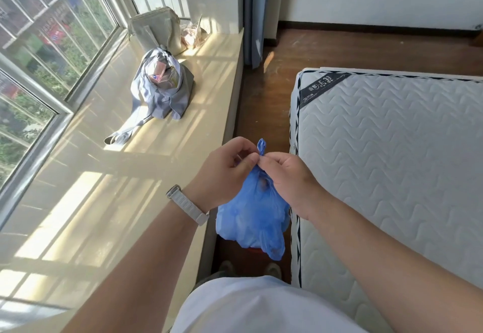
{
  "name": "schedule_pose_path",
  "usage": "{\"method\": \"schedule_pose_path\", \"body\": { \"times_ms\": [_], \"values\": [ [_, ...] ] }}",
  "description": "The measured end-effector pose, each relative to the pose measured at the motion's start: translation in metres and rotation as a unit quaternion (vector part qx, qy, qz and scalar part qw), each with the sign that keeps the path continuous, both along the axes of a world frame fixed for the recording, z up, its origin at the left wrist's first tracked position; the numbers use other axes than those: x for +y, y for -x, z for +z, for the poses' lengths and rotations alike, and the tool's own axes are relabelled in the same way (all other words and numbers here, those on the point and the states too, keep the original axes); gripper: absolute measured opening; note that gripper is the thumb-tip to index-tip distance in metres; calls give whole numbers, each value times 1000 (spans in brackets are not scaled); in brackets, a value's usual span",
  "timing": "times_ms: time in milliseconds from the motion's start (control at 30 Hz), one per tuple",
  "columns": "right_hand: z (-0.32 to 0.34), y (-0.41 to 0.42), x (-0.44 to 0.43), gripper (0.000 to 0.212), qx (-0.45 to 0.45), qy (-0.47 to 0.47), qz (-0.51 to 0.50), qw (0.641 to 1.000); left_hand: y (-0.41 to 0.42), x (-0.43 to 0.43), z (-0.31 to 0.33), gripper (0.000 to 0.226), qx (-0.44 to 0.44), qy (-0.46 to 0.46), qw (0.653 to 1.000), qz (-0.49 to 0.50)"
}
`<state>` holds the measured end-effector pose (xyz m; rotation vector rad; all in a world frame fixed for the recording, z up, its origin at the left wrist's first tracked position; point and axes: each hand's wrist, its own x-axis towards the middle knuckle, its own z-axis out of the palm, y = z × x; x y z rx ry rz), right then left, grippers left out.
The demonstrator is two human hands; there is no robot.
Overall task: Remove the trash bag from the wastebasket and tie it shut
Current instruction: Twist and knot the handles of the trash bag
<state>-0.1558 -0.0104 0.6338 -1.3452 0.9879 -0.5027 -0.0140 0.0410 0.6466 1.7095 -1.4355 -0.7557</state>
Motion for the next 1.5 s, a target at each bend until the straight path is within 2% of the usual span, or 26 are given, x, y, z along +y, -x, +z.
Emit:
{"method": "schedule_pose_path", "body": {
  "times_ms": [100,167,333,433,700,967,1167,1500],
  "values": [
    [0,1,-5,17,12,19,-54,998,1,0,-8,13,-1,-7,1000,-9],
    [-1,2,-9,11,0,18,-68,998,5,1,-11,23,-19,-15,999,-27],
    [-3,4,-15,15,8,37,-53,998,11,2,-13,27,-68,19,996,-56],
    [-5,5,-19,28,0,33,-66,997,7,2,-13,20,-90,36,993,-61],
    [-2,-2,-25,41,3,71,-59,996,8,1,-16,18,-102,54,993,-4],
    [-5,-2,-28,24,53,113,-101,987,10,0,-19,16,-118,58,991,22],
    [-3,-5,-31,20,27,116,-128,985,5,-1,-21,9,-138,47,989,16],
    [-4,-15,-36,20,11,67,-119,991,6,-1,-19,7,-70,40,995,51]
  ]
}}
